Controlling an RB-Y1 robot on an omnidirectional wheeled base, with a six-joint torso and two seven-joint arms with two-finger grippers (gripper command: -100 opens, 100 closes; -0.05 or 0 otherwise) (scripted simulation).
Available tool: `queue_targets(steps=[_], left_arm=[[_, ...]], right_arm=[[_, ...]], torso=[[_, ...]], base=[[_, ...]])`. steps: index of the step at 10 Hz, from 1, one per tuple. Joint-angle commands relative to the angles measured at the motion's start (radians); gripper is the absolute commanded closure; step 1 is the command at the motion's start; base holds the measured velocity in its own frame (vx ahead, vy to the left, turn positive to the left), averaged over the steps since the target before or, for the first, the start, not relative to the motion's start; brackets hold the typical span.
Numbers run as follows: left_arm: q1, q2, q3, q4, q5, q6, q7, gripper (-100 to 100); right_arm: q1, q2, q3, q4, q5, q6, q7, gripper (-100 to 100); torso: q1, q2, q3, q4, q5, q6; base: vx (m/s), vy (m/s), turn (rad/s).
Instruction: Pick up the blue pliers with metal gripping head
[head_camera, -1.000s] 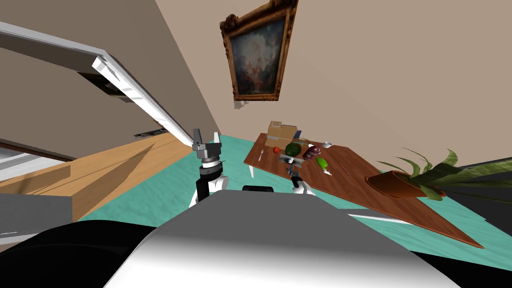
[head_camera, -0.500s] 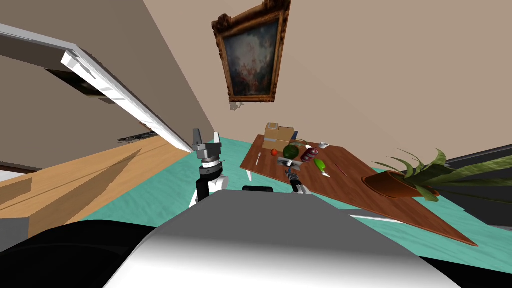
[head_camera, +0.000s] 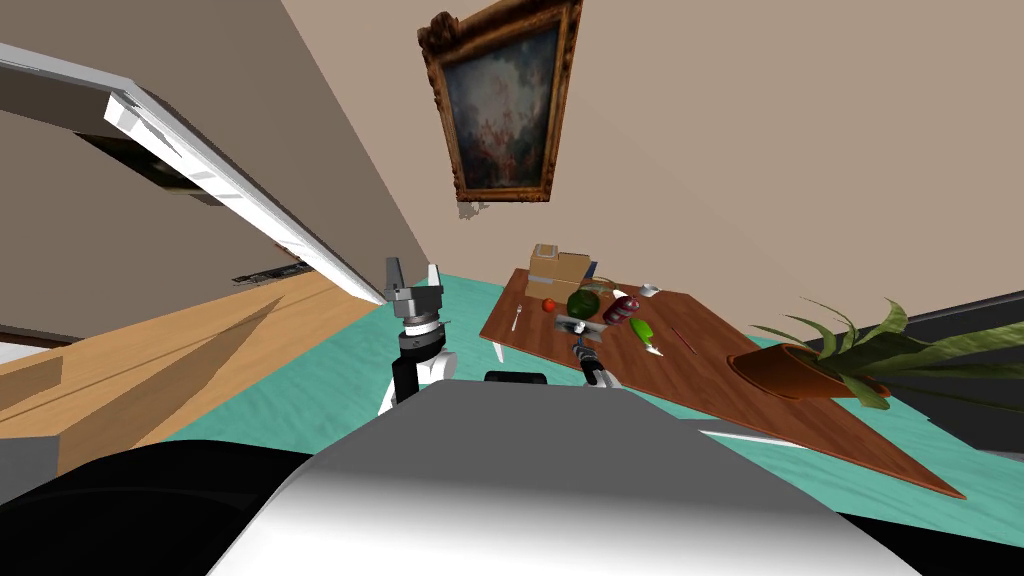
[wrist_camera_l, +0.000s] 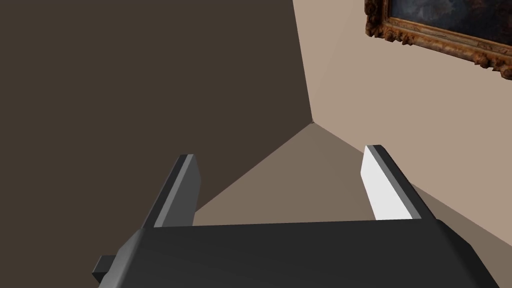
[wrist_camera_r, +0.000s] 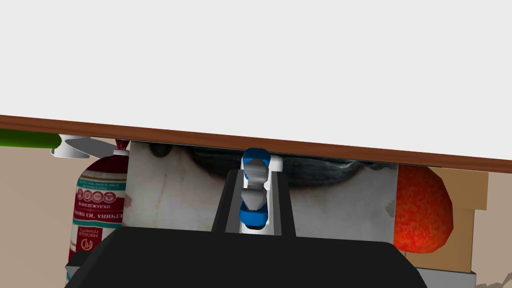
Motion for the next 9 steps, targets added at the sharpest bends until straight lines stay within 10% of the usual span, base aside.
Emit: queue_targets(steps=[1, 2, 3, 8, 9], left_arm=[[0.0, 0.0, 0.0, 0.0, 0.0, 0.0, 0.0, 0], [0.0, 0.0, 0.0, 0.0, 0.0, 0.0, 0.0, 0], [0.0, 0.0, 0.0, 0.0, 0.0, 0.0, 0.0, 0], [0.0, 0.0, 0.0, 0.0, 0.0, 0.0, 0.0, 0], [0.0, 0.0, 0.0, 0.0, 0.0, 0.0, 0.0, 0]], right_arm=[[0.0, 0.0, 0.0, 0.0, 0.0, 0.0, 0.0, 100], [0.0, 0.0, 0.0, 0.0, 0.0, 0.0, 0.0, 0], [-0.027, -0.028, 0.017, 0.022, -0.024, 0.027, -0.013, 100], [-0.057, -0.069, 0.055, 0.039, -0.059, 0.075, -0.039, 100], [-0.058, -0.07, 0.056, 0.041, -0.06, 0.078, -0.04, 0]], torso=[[0.0, 0.0, 0.0, 0.0, 0.0, 0.0], [0.0, 0.0, 0.0, 0.0, 0.0, 0.0], [0.0, 0.0, 0.0, 0.0, 0.0, 0.0], [0.0, 0.006, 0.003, 0.0, -0.002, -0.001], [0.0, 0.003, 0.001, 0.0, -0.002, -0.001]], base=[[0.0, 0.0, 0.0], [0.0, 0.0, 0.0], [-0.095, 0.035, 0.117], [-0.125, 0.019, 0.071], [-0.011, 0.003, -0.006]])
